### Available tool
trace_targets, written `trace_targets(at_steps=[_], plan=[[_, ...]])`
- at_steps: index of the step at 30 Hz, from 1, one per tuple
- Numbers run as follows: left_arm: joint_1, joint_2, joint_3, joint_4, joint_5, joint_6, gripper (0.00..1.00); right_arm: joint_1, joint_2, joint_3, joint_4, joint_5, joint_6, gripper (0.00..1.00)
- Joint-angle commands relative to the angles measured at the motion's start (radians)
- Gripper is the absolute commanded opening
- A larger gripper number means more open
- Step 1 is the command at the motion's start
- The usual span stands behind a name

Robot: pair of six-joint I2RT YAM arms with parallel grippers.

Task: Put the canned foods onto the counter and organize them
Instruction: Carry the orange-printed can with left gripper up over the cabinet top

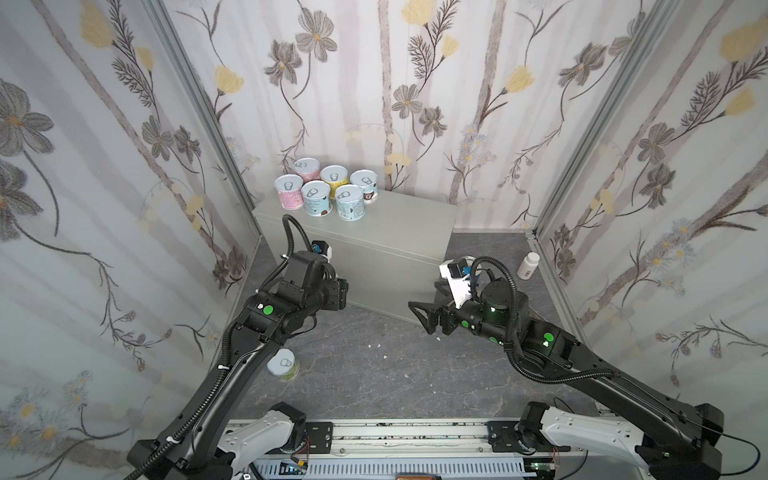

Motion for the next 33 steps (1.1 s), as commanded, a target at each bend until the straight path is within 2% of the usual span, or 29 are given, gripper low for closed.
trace_targets(at_steps=[1,6,15,29,33], plan=[[-0.075,0.045,0.087,-0.028,-0.106,0.008,0.48,-0.013,-0.022,0.015,-0.056,0.055,-0.021,1.0],[-0.19,0.164,0.258,-0.068,-0.183,0.031,0.48,-0.068,-0.064,0.01,-0.101,0.07,-0.029,1.0],[-0.282,0.409,0.6,-0.138,-0.225,0.076,0.48,-0.201,-0.152,-0.058,-0.13,0.029,-0.035,1.0],[-0.316,0.733,1.084,-0.292,-0.294,0.08,0.49,-0.275,-0.161,-0.097,-0.126,-0.015,-0.078,1.0],[-0.298,0.768,1.116,-0.291,-0.326,0.057,0.5,-0.283,-0.163,-0.109,-0.122,-0.025,-0.078,1.0]])
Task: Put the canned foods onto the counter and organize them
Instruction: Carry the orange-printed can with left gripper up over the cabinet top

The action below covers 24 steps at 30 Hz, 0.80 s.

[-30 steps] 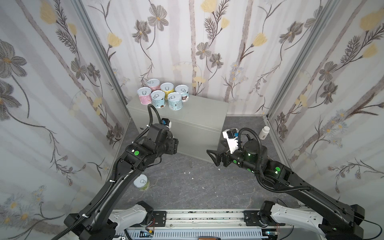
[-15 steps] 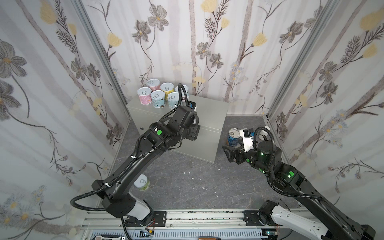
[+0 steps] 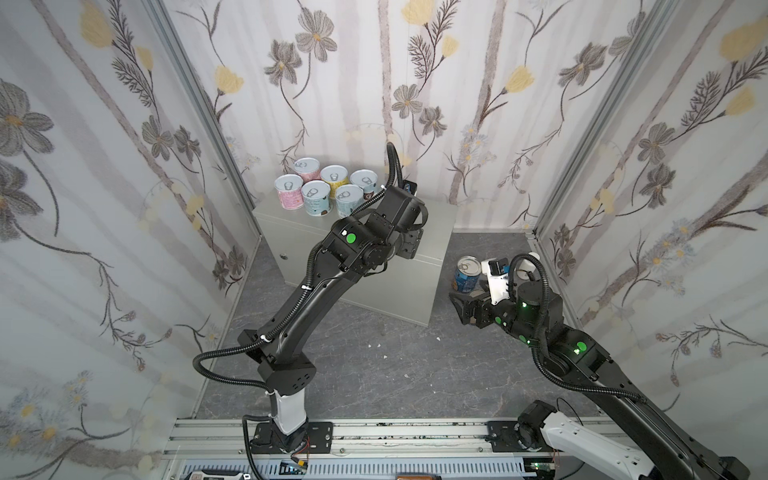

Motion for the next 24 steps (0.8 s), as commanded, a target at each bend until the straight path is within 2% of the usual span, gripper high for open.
trace_targets(at_steps=[1,16,24], plan=[[0.017,0.024,0.027,-0.004,-0.056,-0.024,0.5,-0.004,0.0,-0.012,0.02,-0.021,-0.015,1.0],[0.046,0.112,0.091,-0.015,-0.048,-0.066,0.55,-0.01,-0.004,-0.053,0.037,-0.037,-0.016,1.0],[0.046,0.058,0.091,-0.03,0.001,-0.09,0.51,-0.013,0.012,-0.052,0.051,-0.055,-0.018,1.0]])
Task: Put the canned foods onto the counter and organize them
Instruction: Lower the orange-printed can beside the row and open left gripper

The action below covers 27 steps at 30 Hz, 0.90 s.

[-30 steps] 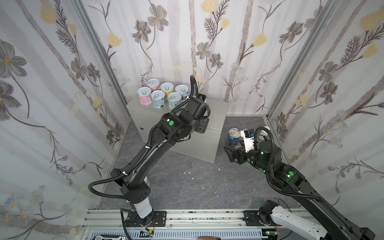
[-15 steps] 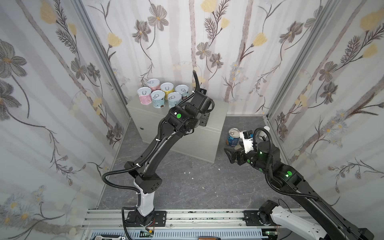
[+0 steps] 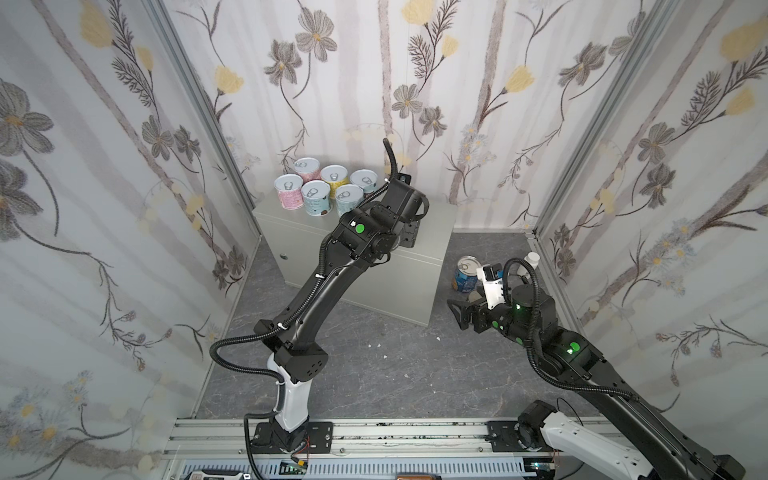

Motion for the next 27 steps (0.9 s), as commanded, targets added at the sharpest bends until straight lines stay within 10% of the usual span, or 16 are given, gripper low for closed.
trace_targets(at_steps=[1,27], plan=[[-0.001,-0.037,-0.004,-0.018,0.024,-0.028,0.51,0.002,0.01,0.003,0.05,-0.024,-0.006,1.0],[0.08,0.027,-0.017,0.001,0.102,-0.029,0.63,0.001,0.045,0.009,0.058,-0.047,0.009,1.0]])
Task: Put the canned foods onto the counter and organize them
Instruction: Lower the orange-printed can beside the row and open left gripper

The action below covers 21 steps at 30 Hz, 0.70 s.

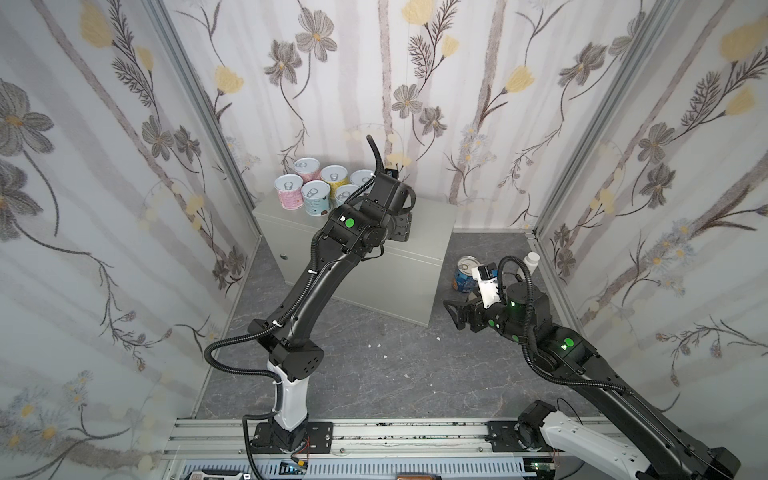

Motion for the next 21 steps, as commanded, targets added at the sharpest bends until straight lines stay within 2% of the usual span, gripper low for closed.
trace_targets(at_steps=[1,10,21], plan=[[0.003,0.028,0.009,-0.054,0.01,0.001,0.65,0.0,0.011,0.008,0.044,-0.014,0.002,1.0],[0.003,0.058,0.023,-0.051,0.017,0.01,0.72,0.001,0.019,0.007,0.048,-0.012,-0.006,1.0],[0.011,0.068,0.025,-0.05,0.025,0.012,0.74,0.0,0.022,-0.006,0.063,-0.019,-0.006,1.0]])
